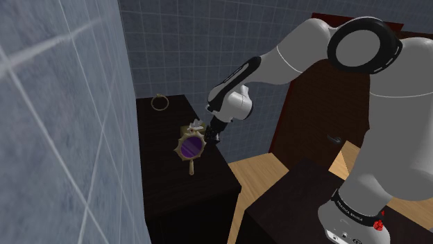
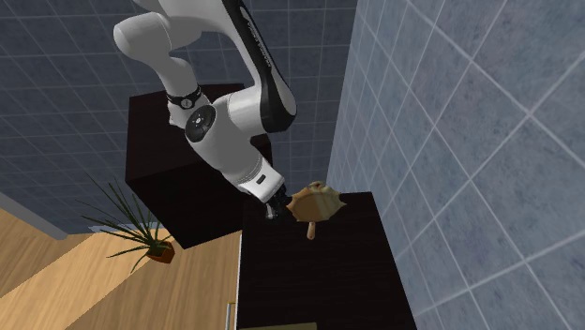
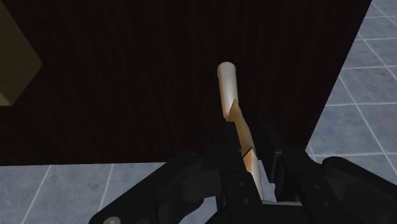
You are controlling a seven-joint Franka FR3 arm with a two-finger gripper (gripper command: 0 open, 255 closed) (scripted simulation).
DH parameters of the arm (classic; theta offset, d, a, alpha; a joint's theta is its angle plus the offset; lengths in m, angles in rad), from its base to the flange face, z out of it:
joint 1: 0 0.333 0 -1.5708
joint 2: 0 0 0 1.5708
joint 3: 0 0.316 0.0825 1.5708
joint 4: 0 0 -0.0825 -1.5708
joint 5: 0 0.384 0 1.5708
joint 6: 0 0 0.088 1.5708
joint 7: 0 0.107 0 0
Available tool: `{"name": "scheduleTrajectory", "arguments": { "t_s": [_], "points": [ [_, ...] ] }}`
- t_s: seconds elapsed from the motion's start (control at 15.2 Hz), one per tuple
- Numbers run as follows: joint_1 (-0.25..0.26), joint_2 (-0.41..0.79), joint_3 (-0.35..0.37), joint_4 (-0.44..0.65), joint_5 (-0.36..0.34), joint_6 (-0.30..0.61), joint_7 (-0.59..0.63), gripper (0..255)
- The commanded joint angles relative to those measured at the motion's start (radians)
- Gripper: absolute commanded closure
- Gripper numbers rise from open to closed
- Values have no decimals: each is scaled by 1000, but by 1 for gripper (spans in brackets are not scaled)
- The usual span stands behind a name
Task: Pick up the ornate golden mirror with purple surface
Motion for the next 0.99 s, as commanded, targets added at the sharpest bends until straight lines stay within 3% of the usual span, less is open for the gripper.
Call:
{"name": "scheduleTrajectory", "arguments": {
  "t_s": [0.0,0.92],
  "points": [
    [4,-11,-5,-3,-11,-6,12,255],
    [41,-164,-66,-22,-173,-108,177,255]
  ]
}}
